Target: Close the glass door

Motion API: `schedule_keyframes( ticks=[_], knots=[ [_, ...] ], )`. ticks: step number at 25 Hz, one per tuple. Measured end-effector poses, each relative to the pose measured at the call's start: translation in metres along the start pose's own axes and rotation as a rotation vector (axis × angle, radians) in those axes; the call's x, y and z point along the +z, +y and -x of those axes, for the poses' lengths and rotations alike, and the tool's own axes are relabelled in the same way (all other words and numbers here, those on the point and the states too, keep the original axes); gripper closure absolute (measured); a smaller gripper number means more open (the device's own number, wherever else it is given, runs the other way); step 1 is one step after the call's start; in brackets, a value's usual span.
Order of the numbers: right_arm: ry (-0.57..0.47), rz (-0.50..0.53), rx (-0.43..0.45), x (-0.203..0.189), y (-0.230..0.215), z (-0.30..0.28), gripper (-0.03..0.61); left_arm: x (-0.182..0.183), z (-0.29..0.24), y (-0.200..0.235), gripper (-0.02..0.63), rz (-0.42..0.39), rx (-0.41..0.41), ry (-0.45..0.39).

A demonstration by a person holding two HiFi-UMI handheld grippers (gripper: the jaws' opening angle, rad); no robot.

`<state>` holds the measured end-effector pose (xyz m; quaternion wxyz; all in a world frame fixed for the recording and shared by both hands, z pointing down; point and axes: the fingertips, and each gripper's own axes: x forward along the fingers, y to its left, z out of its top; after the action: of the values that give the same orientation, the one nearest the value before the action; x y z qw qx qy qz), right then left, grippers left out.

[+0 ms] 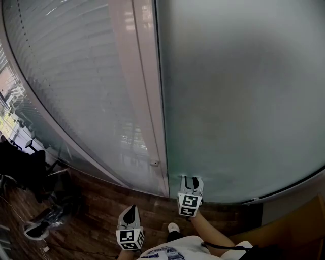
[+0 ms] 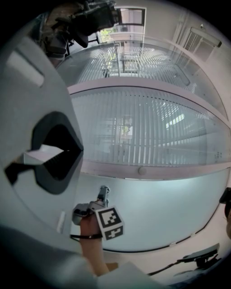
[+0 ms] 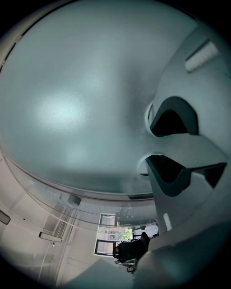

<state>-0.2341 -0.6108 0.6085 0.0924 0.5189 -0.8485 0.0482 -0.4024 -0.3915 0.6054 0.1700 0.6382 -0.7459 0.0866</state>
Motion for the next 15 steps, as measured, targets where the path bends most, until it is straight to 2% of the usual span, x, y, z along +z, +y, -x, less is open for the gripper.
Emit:
schedule_keyframes(
  ticks=[15],
  knots=[
    [-0.002,-0.005,-0.031,0.005,-0.01,-0.022,0.457,-0.003,-0.013,0.0,0.612,0.003,-0.007,0.023]
  ],
)
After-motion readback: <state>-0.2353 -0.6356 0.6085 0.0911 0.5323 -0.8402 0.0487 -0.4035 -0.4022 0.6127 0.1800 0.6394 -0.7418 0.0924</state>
